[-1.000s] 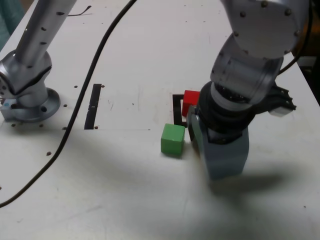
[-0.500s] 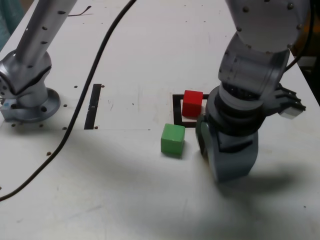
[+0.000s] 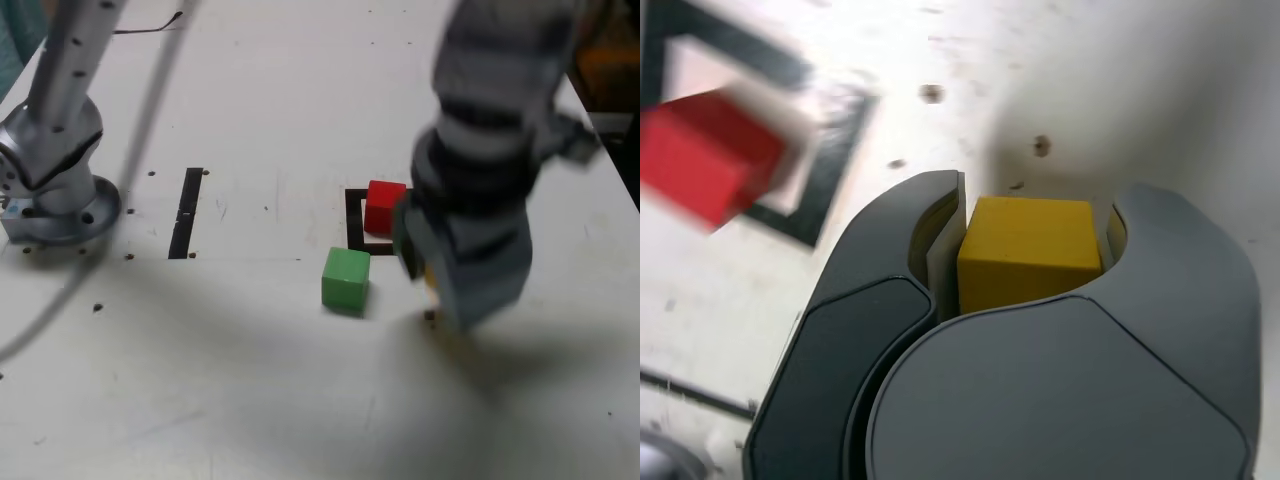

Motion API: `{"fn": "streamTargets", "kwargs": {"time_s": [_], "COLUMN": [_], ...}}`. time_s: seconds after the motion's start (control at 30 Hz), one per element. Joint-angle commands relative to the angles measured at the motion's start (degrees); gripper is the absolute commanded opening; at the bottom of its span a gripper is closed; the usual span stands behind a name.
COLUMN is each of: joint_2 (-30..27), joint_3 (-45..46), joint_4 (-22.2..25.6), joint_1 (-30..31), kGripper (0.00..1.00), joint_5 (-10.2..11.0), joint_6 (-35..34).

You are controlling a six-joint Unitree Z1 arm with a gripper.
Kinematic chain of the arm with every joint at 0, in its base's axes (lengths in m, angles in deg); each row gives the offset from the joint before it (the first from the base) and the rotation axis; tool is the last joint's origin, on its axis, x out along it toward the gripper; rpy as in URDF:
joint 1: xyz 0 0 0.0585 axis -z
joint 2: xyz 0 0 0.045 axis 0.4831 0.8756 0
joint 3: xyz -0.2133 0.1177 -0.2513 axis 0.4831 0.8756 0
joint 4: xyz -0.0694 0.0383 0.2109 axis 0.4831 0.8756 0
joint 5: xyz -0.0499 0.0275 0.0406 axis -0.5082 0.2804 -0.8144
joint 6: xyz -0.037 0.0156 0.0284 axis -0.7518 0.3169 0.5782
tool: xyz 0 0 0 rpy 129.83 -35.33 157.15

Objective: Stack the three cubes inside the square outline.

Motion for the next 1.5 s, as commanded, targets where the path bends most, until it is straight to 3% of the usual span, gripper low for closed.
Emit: {"fn": "streamTargets", "kwargs": {"time_s": [0.0,0.23,0.43,0.8,1.17,1.47], "joint_2": [-3.3,-8.4,-6.9,-6.5,-6.5,-4.2], "joint_3": [-0.3,-0.9,0.1,3.4,4.9,5.1], "joint_4": [2.0,8.1,10.1,13.2,12.8,9.2], "joint_1": [-1.0,-5.3,-10.6,-15.7,-16.1,-16.2], "kGripper": [0.21,0.21,0.21,0.21,0.21,0.21], "joint_5": [1.3,4.1,3.6,-0.1,-4.3,-5.1], "joint_6": [-3.7,-13.9,-19.4,-24.5,-25.8,-25.8]}}
